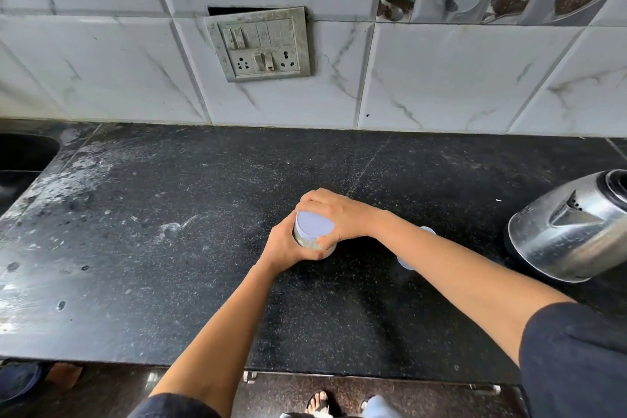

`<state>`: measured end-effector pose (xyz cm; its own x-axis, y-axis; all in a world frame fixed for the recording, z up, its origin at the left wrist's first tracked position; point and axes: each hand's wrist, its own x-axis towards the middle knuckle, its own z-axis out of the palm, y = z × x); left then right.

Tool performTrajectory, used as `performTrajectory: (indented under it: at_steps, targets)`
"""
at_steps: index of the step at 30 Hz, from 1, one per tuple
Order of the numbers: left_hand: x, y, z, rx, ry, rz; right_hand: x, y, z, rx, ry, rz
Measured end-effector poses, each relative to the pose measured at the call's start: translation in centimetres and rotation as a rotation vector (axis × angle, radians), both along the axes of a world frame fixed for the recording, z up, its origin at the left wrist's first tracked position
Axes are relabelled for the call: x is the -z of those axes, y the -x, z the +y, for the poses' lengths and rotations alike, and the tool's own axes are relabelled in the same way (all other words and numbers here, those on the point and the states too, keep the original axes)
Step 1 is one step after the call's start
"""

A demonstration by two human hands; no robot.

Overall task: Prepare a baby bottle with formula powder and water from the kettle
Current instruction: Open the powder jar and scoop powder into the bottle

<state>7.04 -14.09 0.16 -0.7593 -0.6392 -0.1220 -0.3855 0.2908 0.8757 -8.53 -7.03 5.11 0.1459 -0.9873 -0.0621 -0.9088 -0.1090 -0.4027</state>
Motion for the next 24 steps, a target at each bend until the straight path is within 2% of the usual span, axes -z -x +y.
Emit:
performTrajectory:
  at_steps: [3,6,9,11,14,16,19,21,24]
  targets:
    - [0.1,0.0,-0.4,0.022,0.013,-0.022,-1.6,0.7,-0.4,-0.144,-0.123,0.034]
    - [0.6,0.0,-0.7,0.036,0.021,-0.032,-2.6,0.3,-0.3,-0.012,-0.224,0.083]
    - [1.0,0.0,-0.9,0.038,0.006,-0.022,-3.4,-1.1,-0.7,0.122,-0.277,0.327]
    - [1.1,-0.1,-0.8,0.033,-0.005,-0.018,-3.8,-1.7,-1.2,0.064,-0.297,0.421]
    - [1.2,0.0,-0.8,0.039,0.002,-0.004,-4.5,-1.4,-1.4,-0.091,-0.372,0.361]
    - [1.2,0.0,-0.7,0.035,-0.001,-0.02,-5.0,-1.5,-1.5,-0.069,-0.427,0.29]
    - [1.5,0.0,-0.9,0.035,-0.014,-0.016,-5.2,-2.5,-1.8,0.062,-0.361,0.385]
    - [1.6,0.0,-0.9,0.028,-0.016,-0.015,-5.2,-2.6,-1.9,0.037,-0.358,0.443]
    - [1.6,0.0,-0.8,0.025,-0.025,-0.01,-5.5,-1.9,-1.9,-0.056,-0.347,0.383]
